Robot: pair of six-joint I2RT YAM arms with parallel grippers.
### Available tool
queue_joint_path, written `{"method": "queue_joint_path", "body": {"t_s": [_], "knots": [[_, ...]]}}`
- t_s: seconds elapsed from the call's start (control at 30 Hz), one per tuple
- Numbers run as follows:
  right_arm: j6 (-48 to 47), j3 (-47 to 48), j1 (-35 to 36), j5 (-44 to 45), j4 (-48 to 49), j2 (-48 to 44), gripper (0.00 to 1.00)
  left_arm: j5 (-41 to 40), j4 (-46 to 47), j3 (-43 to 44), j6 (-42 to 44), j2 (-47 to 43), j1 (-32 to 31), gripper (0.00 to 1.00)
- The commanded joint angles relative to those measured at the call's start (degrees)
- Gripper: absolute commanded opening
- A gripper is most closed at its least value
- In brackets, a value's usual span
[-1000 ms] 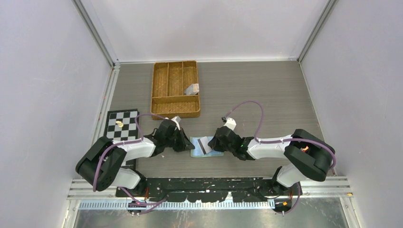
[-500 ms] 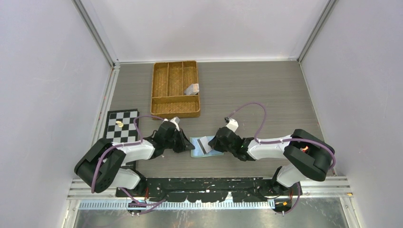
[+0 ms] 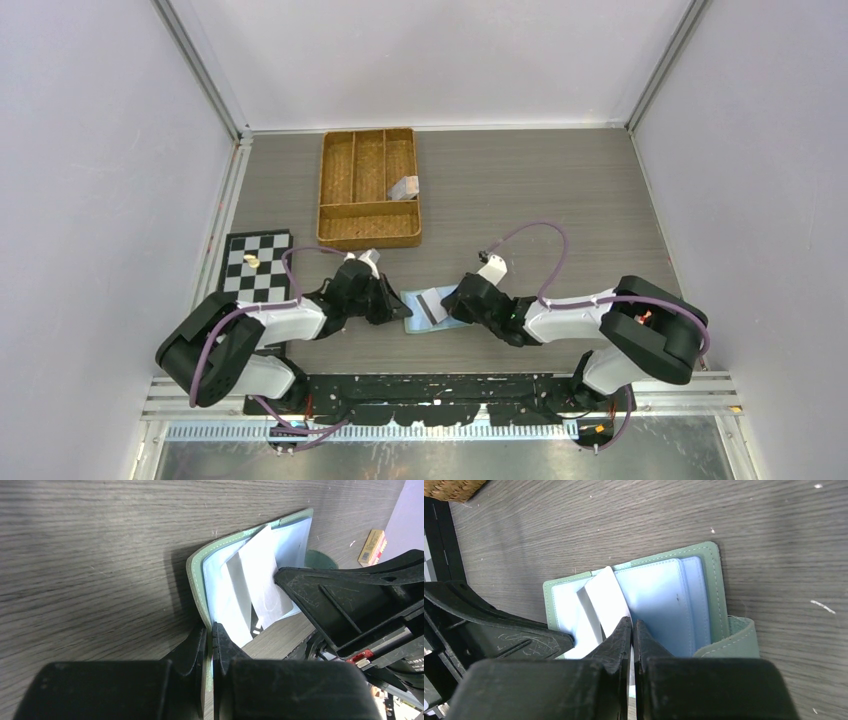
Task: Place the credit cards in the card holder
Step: Insert the credit card into the card holder.
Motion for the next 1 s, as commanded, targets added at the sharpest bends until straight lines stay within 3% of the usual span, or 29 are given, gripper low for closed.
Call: {"method": "queue_joint_path", "body": {"t_s": [0.0,0.27,0.43,0.53,0.7,0.97], "knots": [[0.1,-2.0,1.6,5.6,-4.7,0.5,0.0,2.9,0.2,-1.8,-0.8,0.0,-1.8,0.0],[-1.0,1.1,3.3,3.9,-4.7,4.5,0.01,4.1,1.5,-2.0,-1.0,1.1,-1.9,0.01],[-1.4,1.8,4.2,5.0,-8.2,2.9,0.1,4.0,1.7,-2.0,-0.9,0.9,-1.9,0.02],[-2.1,2.3,4.4,5.8,-10.5,1.9,0.21,3.6,1.0,-2.1,-0.8,-0.1,-1.9,0.04],[-5.1,3.6,4.5,6.7,-13.9,0.6,0.38,2.6,-2.4,-1.6,0.5,-2.1,-1.9,0.16],[-9.8,6.1,4.5,5.5,-19.3,-0.3,0.45,0.4,-10.6,-0.3,3.4,-6.2,-1.9,0.36]]}}
